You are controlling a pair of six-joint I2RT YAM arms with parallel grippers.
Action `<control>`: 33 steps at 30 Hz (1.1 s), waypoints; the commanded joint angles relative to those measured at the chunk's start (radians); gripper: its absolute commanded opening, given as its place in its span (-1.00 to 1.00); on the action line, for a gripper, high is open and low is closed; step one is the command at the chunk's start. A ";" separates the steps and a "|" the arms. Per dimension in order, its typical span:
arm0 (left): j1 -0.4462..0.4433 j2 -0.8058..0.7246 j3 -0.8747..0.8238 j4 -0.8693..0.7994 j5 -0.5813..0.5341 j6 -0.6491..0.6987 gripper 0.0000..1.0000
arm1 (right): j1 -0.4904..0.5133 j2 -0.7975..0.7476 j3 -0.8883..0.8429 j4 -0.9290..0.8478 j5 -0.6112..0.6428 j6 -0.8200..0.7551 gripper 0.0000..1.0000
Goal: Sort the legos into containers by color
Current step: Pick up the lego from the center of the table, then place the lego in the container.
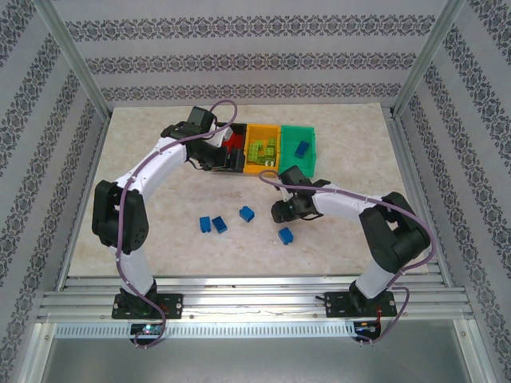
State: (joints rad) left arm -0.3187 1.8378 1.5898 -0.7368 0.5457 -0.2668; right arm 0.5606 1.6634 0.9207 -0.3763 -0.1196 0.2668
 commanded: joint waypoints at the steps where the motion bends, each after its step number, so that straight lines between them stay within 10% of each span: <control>1: 0.006 0.003 0.007 0.005 0.015 -0.007 0.58 | -0.009 -0.036 0.020 -0.004 -0.004 0.022 -0.04; 33: -0.111 0.144 0.164 -0.263 -0.201 0.122 0.58 | -0.305 0.220 0.534 0.033 -0.140 -0.019 0.28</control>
State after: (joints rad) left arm -0.3843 1.9713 1.7115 -0.9039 0.4145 -0.2077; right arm 0.2474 1.9038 1.4849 -0.3599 -0.2123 0.2546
